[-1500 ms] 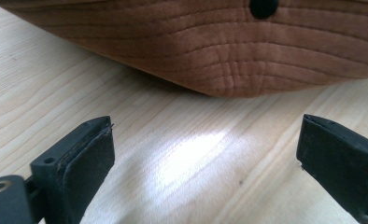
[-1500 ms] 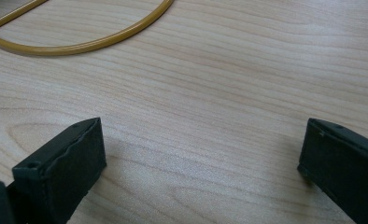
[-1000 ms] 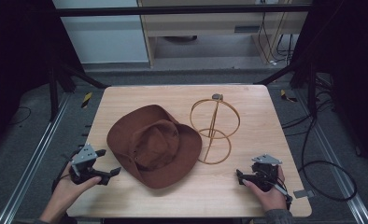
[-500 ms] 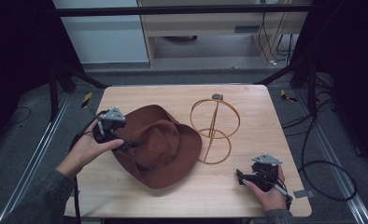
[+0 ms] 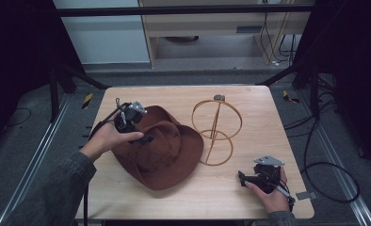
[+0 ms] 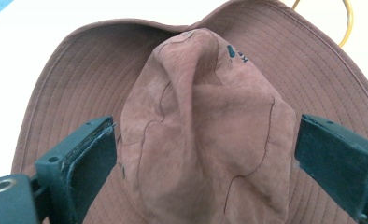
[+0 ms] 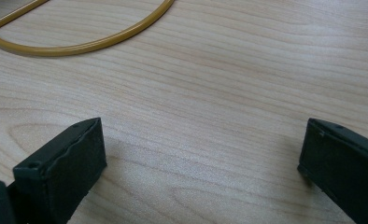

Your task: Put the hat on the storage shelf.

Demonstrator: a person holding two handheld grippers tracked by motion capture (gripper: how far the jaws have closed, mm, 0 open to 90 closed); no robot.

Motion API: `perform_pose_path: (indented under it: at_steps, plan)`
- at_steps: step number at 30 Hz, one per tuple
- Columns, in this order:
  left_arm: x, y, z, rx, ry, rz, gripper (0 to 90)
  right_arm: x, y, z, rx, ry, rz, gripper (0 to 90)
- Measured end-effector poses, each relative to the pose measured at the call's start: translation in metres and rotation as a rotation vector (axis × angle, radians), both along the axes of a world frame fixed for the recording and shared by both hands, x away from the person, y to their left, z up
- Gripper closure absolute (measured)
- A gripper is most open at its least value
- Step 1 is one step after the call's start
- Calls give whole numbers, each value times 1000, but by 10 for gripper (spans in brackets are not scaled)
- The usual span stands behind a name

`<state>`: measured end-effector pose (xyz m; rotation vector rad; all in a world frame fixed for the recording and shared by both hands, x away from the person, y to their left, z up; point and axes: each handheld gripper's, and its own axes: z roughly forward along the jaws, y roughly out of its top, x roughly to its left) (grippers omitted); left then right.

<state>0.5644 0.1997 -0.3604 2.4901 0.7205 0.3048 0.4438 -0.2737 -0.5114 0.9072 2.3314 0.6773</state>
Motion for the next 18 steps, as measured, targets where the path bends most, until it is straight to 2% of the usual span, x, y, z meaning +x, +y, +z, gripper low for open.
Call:
perform_pose_path:
  at_steps: [9,11,15,18]
  plan:
    - [9,-19,3,53,-9,-8,58,0,0,0,3,3,-3,7]
    - [11,-22,3,54,-10,-8,63,0,0,0,2,3,-3,7]
    - [13,-28,-1,73,-6,-12,87,0,0,0,3,3,-2,7]
    - [15,-30,-7,114,2,-18,115,0,0,0,4,4,-2,7]
